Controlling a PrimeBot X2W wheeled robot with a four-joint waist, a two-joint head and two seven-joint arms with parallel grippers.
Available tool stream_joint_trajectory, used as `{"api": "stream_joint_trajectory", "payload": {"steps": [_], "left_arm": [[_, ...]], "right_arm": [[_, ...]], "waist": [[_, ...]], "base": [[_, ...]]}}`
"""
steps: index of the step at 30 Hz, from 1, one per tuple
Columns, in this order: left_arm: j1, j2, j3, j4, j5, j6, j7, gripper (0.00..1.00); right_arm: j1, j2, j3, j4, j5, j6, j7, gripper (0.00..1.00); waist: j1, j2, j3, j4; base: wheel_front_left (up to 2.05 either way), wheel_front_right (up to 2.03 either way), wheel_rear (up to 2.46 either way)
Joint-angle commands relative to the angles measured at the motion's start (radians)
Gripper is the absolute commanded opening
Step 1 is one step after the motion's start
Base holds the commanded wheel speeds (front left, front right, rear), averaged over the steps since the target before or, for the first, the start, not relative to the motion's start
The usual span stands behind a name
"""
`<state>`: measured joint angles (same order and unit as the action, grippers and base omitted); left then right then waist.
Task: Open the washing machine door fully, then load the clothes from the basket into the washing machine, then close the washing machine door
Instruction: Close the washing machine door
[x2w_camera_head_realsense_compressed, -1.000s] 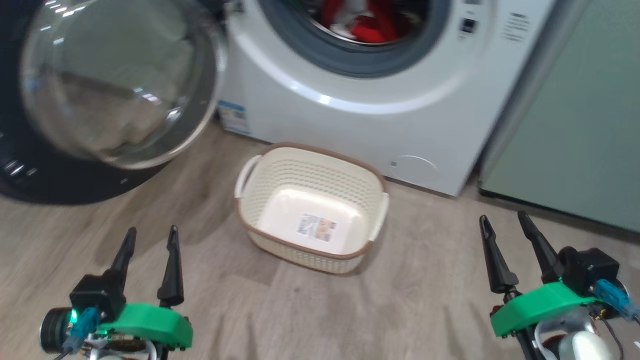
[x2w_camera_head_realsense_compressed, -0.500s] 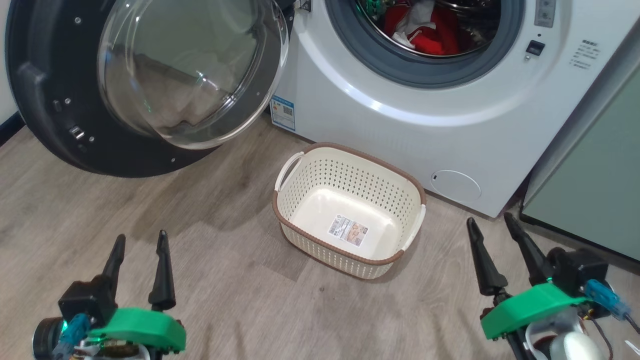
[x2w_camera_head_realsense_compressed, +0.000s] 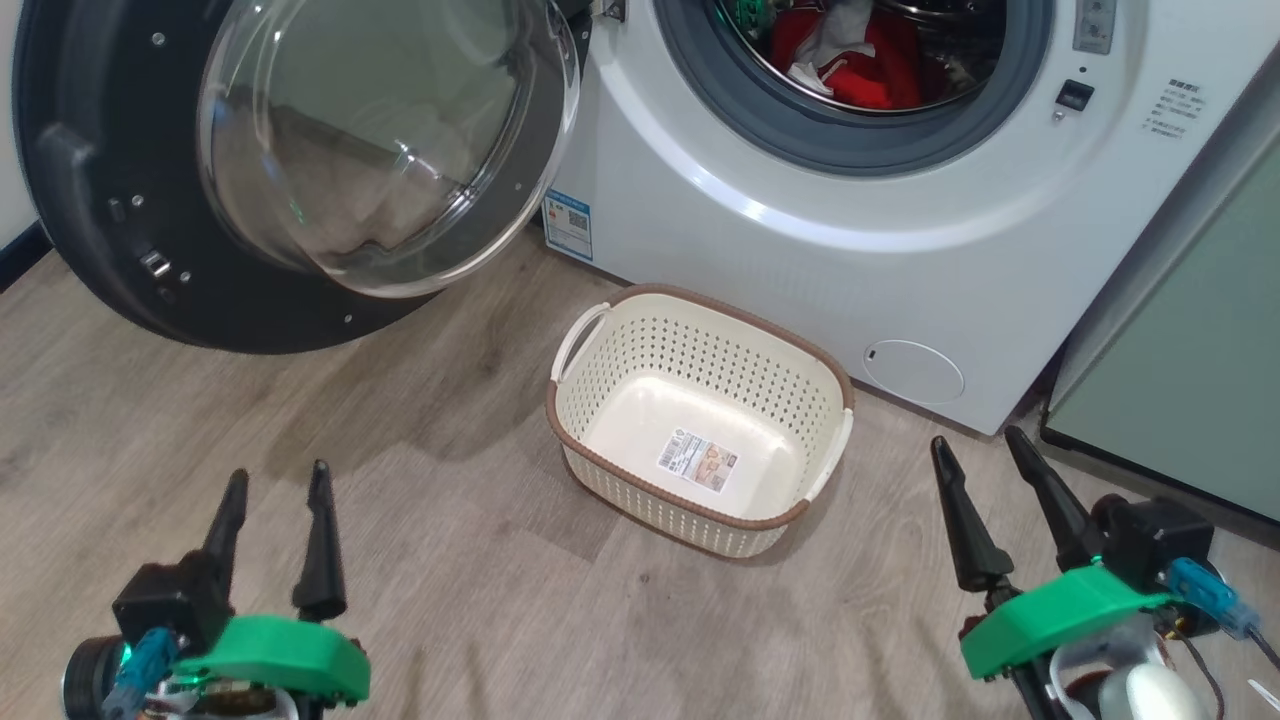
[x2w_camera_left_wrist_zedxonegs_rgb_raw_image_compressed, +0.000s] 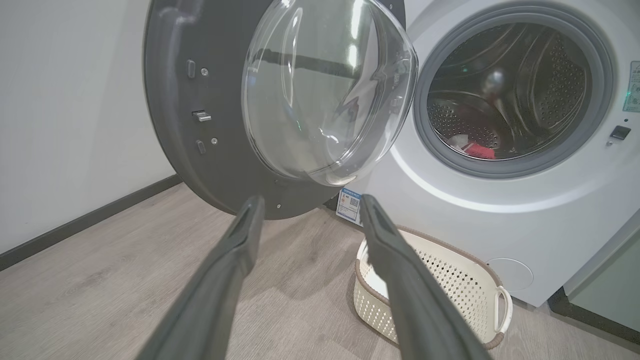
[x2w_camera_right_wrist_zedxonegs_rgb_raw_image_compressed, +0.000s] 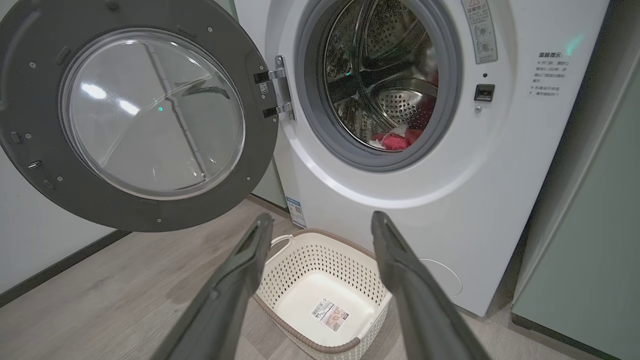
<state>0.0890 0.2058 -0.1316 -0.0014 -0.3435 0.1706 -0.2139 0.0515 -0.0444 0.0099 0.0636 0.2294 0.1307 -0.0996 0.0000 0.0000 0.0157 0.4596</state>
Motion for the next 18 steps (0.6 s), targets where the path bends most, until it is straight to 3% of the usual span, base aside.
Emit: {"api": "stream_joint_trajectory", "payload": {"steps": [1,2,12,18], "left_arm": [[-0.037,0.016,0.036,-0.031,-0.004,0.003,-0.009,0.75],[-0.037,0.017,0.036,-0.031,-0.005,0.004,-0.009,0.00],[-0.046,0.010,0.046,-0.054,-0.037,-0.005,-0.017,0.00],[-0.084,-0.053,0.139,-0.123,-0.273,-0.118,-0.034,0.00]], "right_arm": [[-0.031,-0.006,0.021,-0.038,-0.005,0.000,-0.001,1.00],[-0.031,-0.006,0.020,-0.038,-0.005,0.000,-0.001,1.00],[-0.031,-0.006,0.013,-0.038,-0.007,0.000,-0.004,1.00],[-0.037,-0.006,0.008,-0.045,-0.019,0.000,-0.004,1.00]], "waist": [[0.0000,0.0000,0.001,-0.001],[0.0000,0.0000,0.000,-0.002],[0.0000,0.0000,0.002,0.001],[0.0000,0.0000,0.010,0.005]], "base": [[0.00,0.00,0.00],[0.00,0.00,0.00],[0.00,0.00,0.00],[0.00,0.00,0.00]]}}
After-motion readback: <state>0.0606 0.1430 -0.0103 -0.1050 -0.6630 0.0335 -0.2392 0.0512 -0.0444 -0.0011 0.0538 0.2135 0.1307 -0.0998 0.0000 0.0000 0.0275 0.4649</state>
